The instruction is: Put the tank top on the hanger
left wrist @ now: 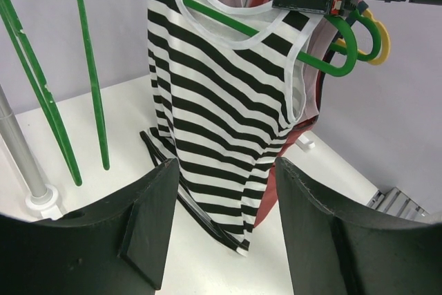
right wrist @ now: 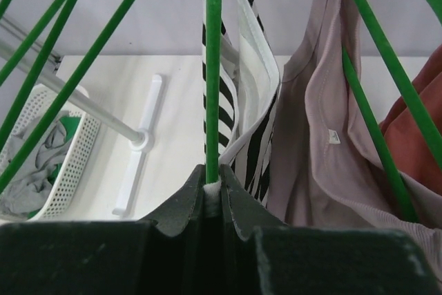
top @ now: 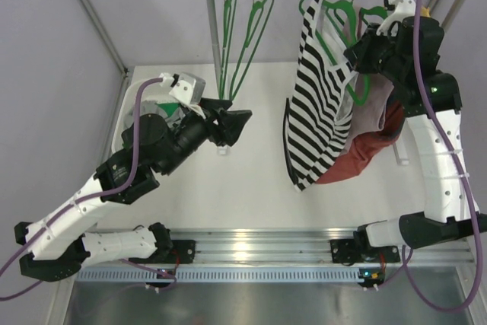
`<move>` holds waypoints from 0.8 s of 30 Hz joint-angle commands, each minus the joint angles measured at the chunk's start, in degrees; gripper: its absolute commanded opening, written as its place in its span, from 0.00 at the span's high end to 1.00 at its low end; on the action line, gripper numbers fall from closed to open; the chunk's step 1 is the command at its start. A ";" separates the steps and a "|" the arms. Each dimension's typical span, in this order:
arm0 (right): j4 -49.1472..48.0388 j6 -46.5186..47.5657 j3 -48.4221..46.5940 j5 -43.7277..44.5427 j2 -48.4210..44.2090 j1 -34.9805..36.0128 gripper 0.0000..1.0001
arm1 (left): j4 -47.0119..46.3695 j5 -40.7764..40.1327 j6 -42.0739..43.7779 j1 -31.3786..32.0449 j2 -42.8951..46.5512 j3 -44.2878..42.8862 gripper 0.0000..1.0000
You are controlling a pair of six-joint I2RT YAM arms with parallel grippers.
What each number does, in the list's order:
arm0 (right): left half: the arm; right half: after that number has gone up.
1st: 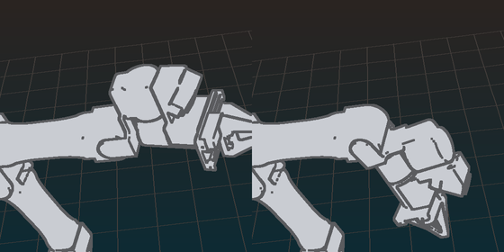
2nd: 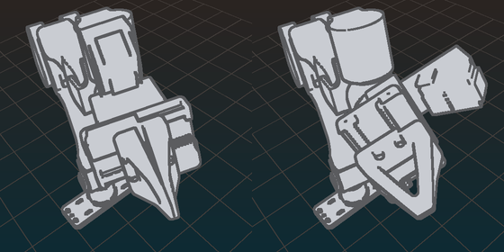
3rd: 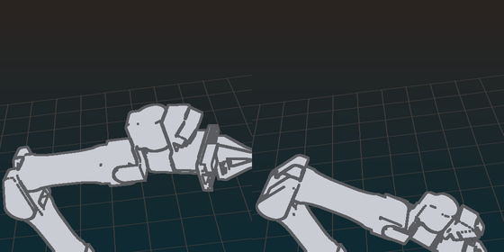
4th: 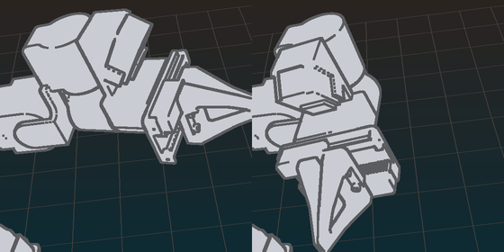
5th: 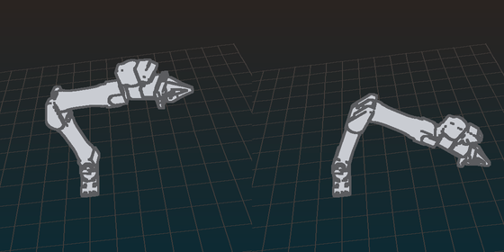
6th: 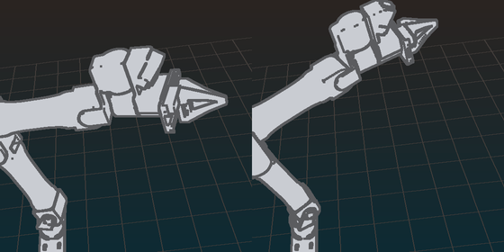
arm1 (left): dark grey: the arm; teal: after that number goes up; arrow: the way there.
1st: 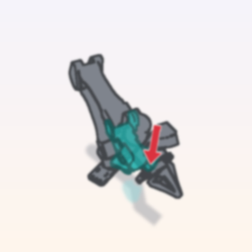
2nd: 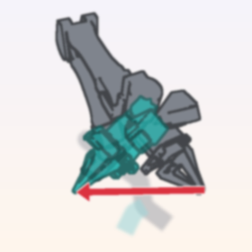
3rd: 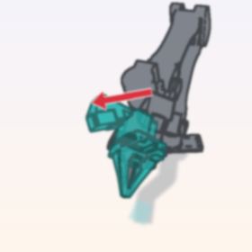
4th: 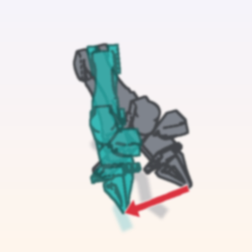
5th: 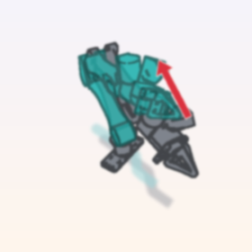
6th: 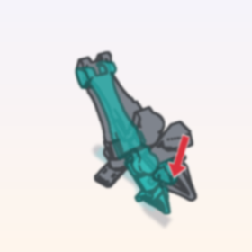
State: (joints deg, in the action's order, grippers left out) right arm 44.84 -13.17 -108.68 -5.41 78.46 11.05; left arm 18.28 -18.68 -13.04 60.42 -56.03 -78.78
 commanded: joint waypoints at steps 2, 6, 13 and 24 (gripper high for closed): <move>-6.69 -0.36 1.45 -1.80 -1.72 -1.47 1.00 | -0.44 0.66 -0.76 0.13 -0.13 0.38 0.37; -6.79 -0.98 3.74 -0.66 -3.57 -1.47 0.92 | -0.53 0.57 -1.11 0.13 -0.13 1.18 0.37; -3.89 -2.21 4.27 0.04 -6.46 -1.47 0.48 | -0.53 0.22 -1.11 0.05 0.31 1.96 0.37; 0.33 -2.48 10.49 -2.05 -18.05 -1.38 0.02 | 0.08 -1.71 -1.81 0.13 2.77 4.34 0.37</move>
State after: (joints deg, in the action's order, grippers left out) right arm 44.58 -15.35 -100.68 -4.89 64.38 10.31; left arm 18.55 -19.05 -13.96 60.42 -54.98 -75.13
